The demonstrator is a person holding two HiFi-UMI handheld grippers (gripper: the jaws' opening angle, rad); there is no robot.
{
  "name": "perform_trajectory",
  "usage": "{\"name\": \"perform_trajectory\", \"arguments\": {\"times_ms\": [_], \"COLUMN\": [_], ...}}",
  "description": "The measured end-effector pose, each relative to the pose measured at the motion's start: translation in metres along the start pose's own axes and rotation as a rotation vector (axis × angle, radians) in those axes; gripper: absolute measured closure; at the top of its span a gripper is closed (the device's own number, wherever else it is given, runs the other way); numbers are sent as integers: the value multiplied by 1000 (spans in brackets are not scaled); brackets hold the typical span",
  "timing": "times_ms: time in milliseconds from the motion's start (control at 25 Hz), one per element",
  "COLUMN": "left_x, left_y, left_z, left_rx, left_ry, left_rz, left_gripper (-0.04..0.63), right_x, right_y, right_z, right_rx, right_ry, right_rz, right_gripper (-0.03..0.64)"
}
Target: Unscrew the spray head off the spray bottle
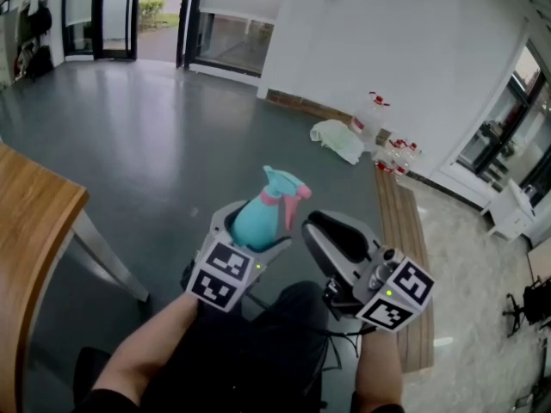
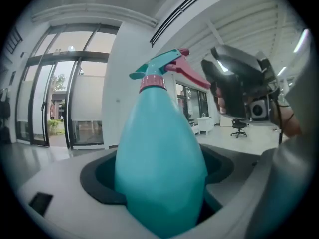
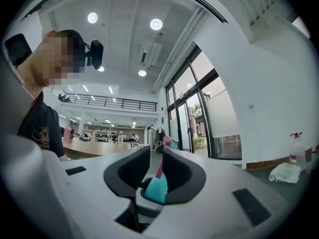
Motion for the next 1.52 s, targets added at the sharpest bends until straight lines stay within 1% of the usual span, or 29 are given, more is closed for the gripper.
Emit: {"name": "perform_trajectory", "arguments": {"times_ms": [120, 200, 400, 560, 640, 840, 880, 920, 960, 1040, 1200, 1360, 1520], "left_x": [-1, -3, -6, -7, -7, -9, -9, -9, -9, -10, -10, -9, -10], "left_y": [0, 0, -2, -3, -4, -8, -9, -10, -12, -14, -17, -22, -25], "left_z": [0, -1, -4, -4, -5, -6, -6, -6, -7, -7, -6, -5, -7], "left_rx": [-36, -50, -44, -36, -38, -52, -56, -60, -63, -68, -69, -64, -22], "left_ry": [-16, -29, -53, -61, -69, -88, -91, -92, -93, -93, -86, -79, -67], "left_rz": [-1, -4, -8, -16, -20, -10, -8, -4, 1, 11, 20, 55, 72], "left_gripper": [160, 160, 160, 160, 160, 160, 161, 160, 160, 161, 161, 160, 161], "right_x": [-4, -4, 1, 3, 4, 6, 6, 6, 6, 7, 7, 8, 9], "right_y": [18, 26, 29, 24, 21, 12, 12, 11, 11, 9, 5, 2, -2], "right_z": [15, 25, 40, 40, 40, 42, 43, 44, 45, 47, 49, 47, 42], "right_rx": [7, 21, 79, 101, 132, 221, 231, 235, 236, 248, 271, 276, 252], "right_ry": [43, 84, 163, 183, 193, 193, 186, 179, 172, 166, 160, 144, 138], "right_rz": [-17, -37, -65, -58, -61, -32, -19, -3, 14, 35, 52, 65, 59], "right_gripper": [556, 557, 555, 557, 555, 551, 533, 494, 477, 466, 468, 468, 478]}}
Point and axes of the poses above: the fingertips, and each gripper's own axes: z forward along the fingers, y to its left, x out of its underside, the point moved 5 cm from there along -z, backward along the fingers, and after that the axes turned 14 degrees about y, right-handed, at the moved point
